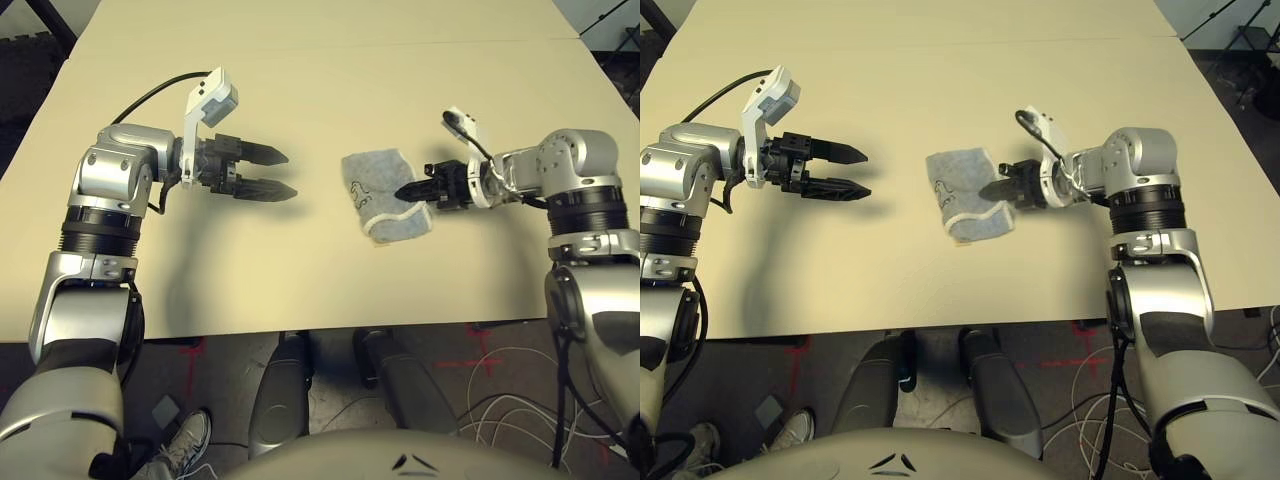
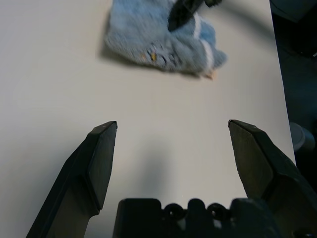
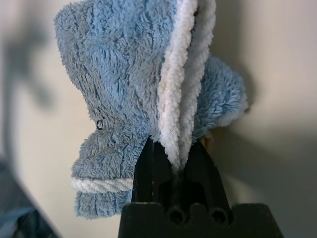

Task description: Wipe the water off the table with a rag.

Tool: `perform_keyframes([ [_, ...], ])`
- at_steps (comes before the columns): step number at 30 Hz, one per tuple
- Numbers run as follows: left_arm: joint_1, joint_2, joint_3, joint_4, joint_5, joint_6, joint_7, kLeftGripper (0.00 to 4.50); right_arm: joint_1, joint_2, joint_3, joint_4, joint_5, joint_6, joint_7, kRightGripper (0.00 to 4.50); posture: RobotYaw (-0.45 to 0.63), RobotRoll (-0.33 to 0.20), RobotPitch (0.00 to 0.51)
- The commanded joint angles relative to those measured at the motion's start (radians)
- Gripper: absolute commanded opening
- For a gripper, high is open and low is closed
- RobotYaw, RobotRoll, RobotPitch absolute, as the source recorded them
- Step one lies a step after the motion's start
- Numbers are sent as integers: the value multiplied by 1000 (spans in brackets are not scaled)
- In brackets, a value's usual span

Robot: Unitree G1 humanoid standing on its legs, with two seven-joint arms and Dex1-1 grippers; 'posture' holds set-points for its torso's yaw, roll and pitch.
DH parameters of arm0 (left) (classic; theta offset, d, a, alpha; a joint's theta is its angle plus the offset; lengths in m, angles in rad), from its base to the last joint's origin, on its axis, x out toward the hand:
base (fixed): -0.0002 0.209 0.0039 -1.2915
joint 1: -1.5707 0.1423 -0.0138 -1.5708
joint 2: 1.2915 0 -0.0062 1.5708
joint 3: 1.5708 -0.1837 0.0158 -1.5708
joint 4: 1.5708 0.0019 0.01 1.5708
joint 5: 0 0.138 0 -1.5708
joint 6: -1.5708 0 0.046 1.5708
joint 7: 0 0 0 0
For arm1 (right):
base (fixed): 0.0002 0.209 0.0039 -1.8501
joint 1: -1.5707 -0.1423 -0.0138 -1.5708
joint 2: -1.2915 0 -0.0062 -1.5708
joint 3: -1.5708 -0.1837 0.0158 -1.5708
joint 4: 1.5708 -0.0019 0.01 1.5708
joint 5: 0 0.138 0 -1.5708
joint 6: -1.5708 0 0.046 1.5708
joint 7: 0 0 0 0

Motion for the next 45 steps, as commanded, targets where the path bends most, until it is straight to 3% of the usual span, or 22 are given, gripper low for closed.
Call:
perform_keyframes([
  [1,0,-2,-6,8,-3,-7,-2,4500,-22,-49,21,99,-56,-76,20,20,-122,0,244],
  [18,-5,-5,-8,23,-1,-17,-4,4500,-130,-187,56,410,-231,-316,129,20,-123,0,249],
  [27,-1,-10,-8,23,-2,-19,-1,4500,-180,-213,46,502,-308,-404,153,20,-129,0,248],
  [30,1,-14,-8,21,-3,-18,2,4500,-178,-205,60,507,-333,-437,174,934,-125,0,248],
  [36,-1,-20,15,27,-4,-26,37,4500,-148,-227,122,463,-405,-631,307,3213,-107,0,248],
  [39,-28,-62,73,76,-7,-74,142,4500,-155,-244,80,448,-392,-770,316,4345,-99,0,247],
  [45,-136,-188,246,303,26,-353,533,4500,-159,-218,-184,485,-265,-1104,20,4468,-95,0,244],
])
